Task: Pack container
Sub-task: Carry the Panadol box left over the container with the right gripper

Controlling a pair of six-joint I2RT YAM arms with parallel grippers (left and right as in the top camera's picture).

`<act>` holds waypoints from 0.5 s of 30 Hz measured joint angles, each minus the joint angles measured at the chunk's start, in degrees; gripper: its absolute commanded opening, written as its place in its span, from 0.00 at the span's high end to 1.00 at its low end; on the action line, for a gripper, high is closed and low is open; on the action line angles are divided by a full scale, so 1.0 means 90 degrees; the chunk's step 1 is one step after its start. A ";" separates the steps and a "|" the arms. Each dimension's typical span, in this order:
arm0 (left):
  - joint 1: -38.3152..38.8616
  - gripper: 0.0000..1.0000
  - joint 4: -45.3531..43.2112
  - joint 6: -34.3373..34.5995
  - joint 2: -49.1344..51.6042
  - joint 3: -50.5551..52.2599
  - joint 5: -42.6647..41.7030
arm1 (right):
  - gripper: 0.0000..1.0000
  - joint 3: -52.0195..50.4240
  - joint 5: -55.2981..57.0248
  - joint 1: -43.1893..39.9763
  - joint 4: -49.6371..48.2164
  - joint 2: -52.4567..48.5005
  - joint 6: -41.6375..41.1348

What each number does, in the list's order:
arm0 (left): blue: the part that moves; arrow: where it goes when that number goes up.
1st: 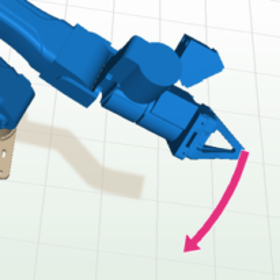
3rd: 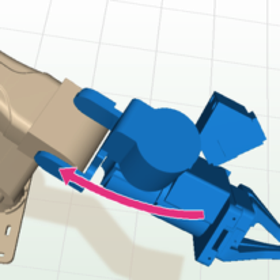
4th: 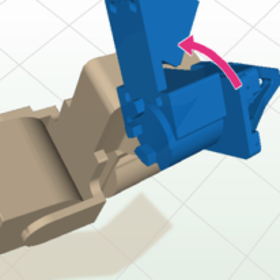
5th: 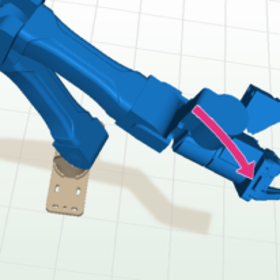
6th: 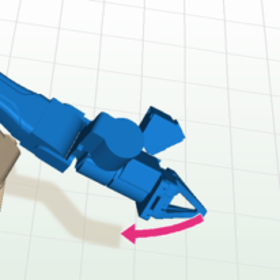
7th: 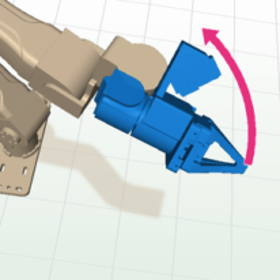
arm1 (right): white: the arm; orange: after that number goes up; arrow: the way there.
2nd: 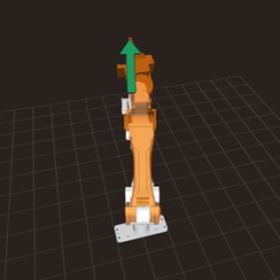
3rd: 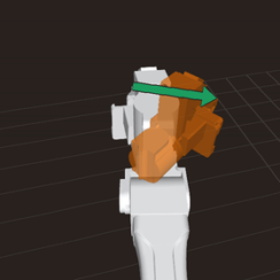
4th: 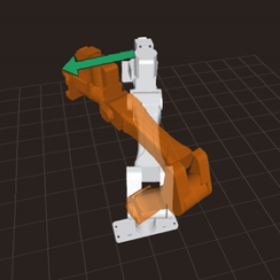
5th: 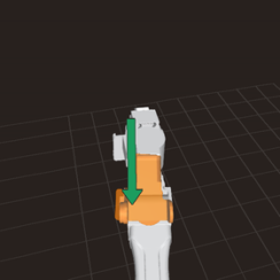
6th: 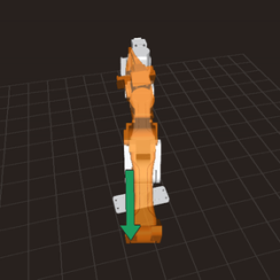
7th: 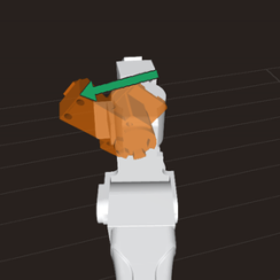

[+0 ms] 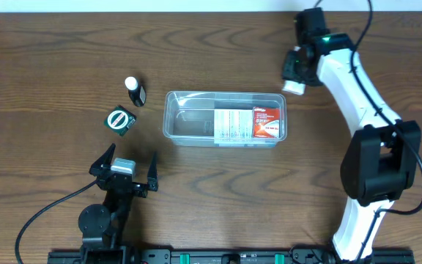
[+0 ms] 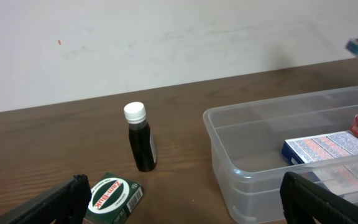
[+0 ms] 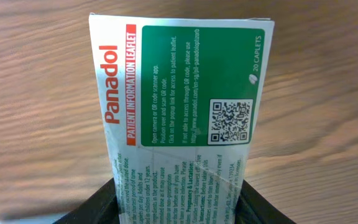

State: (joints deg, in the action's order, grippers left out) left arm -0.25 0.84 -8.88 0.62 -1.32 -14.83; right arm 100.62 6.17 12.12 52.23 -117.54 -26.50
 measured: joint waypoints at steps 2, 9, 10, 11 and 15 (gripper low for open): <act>0.0000 0.02 0.0000 0.0000 0.0000 0.0000 0.0000 | 0.55 0.0005 -0.0002 0.0160 -0.0002 0.0073 0.0000; 0.0000 0.02 0.0000 0.0000 0.0000 0.0000 0.0000 | 0.55 0.0066 -0.0019 0.0554 -0.0017 0.0306 -0.0002; 0.0000 0.02 0.0000 0.0000 0.0000 0.0000 0.0000 | 0.55 0.0075 -0.0027 0.0602 -0.0036 0.0335 0.0000; 0.0000 0.02 0.0000 0.0000 0.0000 0.0000 0.0000 | 0.54 0.0075 -0.0036 0.0661 -0.0053 0.0362 0.0000; 0.0000 0.02 0.0000 0.0000 0.0000 0.0000 0.0000 | 0.55 0.0092 -0.0087 0.0988 -0.0058 0.0396 -0.0002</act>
State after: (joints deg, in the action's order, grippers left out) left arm -0.25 0.84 -8.88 0.62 -1.32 -14.83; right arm 101.45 5.39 21.02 51.70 -113.97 -26.52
